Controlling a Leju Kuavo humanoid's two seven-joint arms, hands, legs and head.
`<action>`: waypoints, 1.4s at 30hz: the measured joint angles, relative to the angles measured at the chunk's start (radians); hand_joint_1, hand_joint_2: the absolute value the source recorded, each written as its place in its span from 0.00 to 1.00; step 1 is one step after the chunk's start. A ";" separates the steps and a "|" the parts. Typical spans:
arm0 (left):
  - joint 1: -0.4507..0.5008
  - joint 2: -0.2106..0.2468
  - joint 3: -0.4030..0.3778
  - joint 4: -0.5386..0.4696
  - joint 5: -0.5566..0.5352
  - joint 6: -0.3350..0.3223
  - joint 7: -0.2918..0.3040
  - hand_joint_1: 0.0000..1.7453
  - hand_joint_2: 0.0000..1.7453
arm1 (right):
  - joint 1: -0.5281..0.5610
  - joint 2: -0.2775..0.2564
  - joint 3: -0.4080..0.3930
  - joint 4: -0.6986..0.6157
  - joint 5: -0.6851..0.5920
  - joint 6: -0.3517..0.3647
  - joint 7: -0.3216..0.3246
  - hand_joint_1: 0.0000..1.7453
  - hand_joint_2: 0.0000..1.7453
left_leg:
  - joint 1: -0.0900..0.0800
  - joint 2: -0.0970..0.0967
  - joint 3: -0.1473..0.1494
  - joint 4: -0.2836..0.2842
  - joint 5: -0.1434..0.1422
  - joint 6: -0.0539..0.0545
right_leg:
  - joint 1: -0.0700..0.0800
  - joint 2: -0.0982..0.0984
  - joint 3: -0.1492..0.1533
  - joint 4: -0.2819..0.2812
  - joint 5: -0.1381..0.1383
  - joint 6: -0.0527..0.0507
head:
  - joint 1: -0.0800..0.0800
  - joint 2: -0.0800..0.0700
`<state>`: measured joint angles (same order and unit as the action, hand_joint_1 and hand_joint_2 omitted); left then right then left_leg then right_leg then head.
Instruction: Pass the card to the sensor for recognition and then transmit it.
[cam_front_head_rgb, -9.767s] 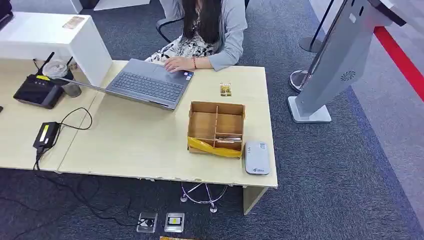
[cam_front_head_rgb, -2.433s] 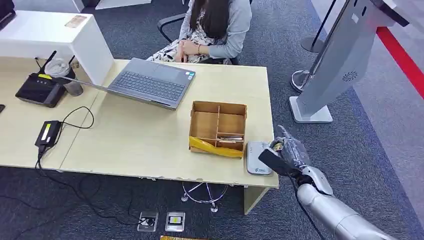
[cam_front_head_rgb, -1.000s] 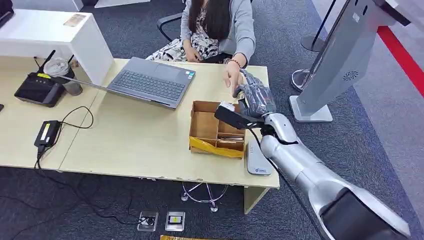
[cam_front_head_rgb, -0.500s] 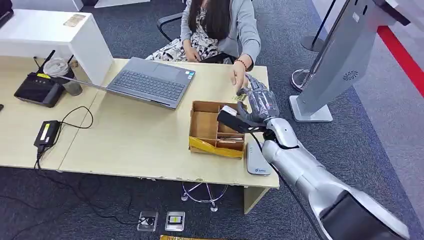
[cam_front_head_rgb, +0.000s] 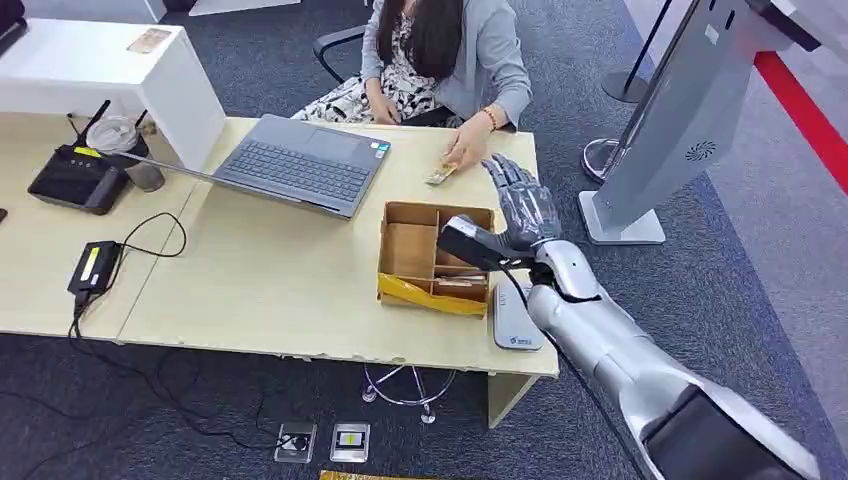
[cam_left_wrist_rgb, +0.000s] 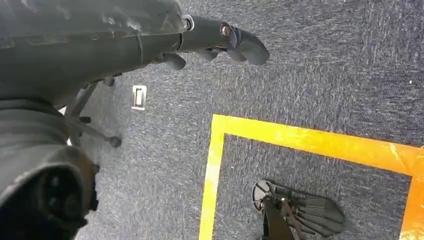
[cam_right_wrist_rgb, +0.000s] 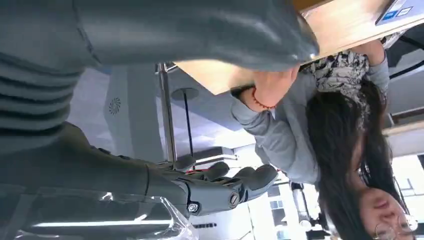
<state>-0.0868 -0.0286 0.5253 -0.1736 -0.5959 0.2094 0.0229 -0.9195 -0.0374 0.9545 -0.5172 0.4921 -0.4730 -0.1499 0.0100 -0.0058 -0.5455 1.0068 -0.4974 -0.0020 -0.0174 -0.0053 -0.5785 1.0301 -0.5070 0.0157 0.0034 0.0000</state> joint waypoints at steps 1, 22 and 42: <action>0.000 0.000 0.000 0.000 0.000 0.001 0.006 0.00 0.00 | 0.006 -0.006 -0.008 -0.010 -0.004 0.003 -0.001 0.00 0.00 | 0.000 0.000 0.000 0.000 0.000 0.000 | 0.000 0.000 0.000 0.000 0.000 0.000 | 0.000 0.000; 0.000 0.003 0.021 0.000 0.051 0.097 0.059 0.00 0.00 | 0.227 -0.240 -0.077 -0.609 -0.045 0.092 0.226 0.00 1.00 | 0.000 0.002 0.001 0.000 0.000 0.000 | 0.000 0.001 0.000 0.000 0.000 0.000 | 0.000 0.000; -0.005 -0.027 0.047 0.000 0.034 0.147 0.117 0.00 0.00 | 0.410 -0.258 0.045 -0.885 0.093 0.035 0.419 0.00 1.00 | 0.000 0.002 0.000 0.000 -0.001 0.000 | 0.000 0.001 0.000 0.000 0.000 0.000 | 0.000 0.000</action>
<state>-0.0919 -0.0557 0.5722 -0.1736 -0.5623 0.3563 0.1400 -0.5094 -0.2956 0.9991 -1.4019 0.5851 -0.4379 0.2693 0.0101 -0.0036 -0.5451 1.0065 -0.4983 -0.0022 -0.0174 -0.0042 -0.5782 1.0296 -0.5071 0.0156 0.0034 -0.0004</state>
